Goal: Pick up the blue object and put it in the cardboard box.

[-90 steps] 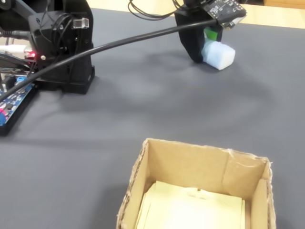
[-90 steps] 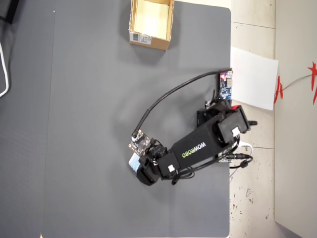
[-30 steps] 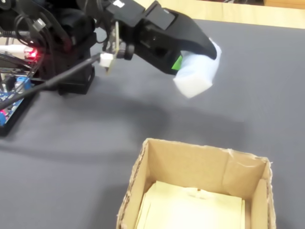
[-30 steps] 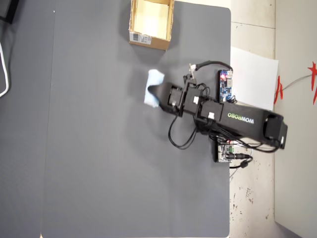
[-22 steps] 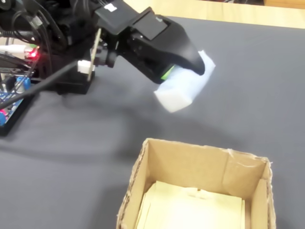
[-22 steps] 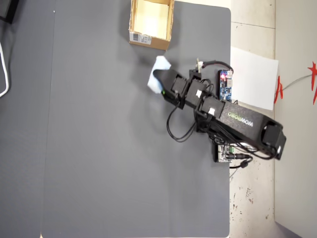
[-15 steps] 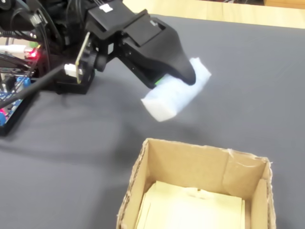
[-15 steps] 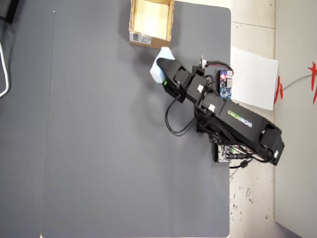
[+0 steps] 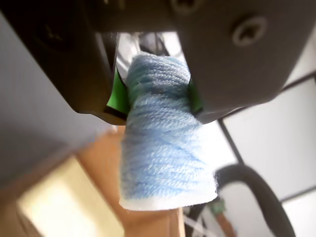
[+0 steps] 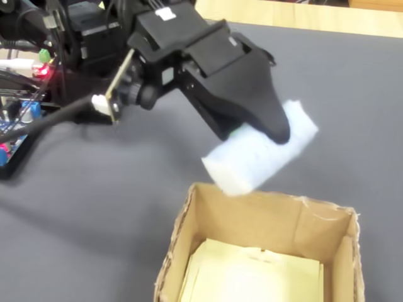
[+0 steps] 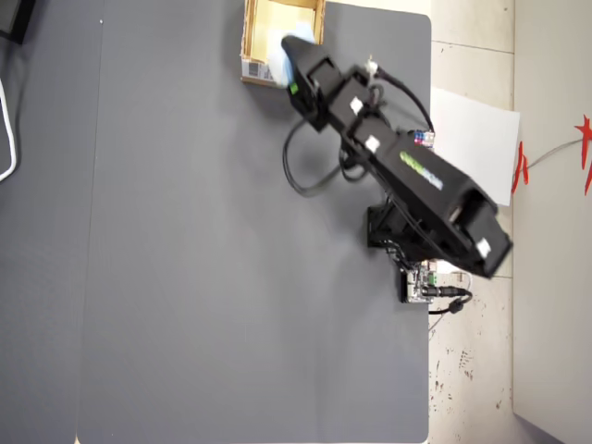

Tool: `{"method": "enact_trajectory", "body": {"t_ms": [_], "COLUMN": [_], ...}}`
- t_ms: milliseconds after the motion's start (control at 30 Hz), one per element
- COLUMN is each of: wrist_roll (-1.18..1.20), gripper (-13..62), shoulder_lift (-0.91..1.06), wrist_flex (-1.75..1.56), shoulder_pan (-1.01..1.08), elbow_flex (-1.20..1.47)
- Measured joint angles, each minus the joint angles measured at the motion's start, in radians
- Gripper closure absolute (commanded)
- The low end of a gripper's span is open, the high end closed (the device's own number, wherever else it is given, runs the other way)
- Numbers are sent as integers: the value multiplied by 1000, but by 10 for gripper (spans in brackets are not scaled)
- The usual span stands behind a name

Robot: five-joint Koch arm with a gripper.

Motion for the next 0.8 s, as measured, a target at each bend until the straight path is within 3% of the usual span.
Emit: {"method": "enact_trajectory", "body": {"t_ms": [167,300,433,633,800], "wrist_roll": [0,0,0,0,135], "gripper": [398,245,177,175,170], "shoulder_lift": [-97,-114,-115,-117,-71], "wrist_flex": [0,2,0,0,0], "shoulder_pan": [55,67,64,69,8], "elbow_flex": [-51,-69,-69,-81,-74]}}
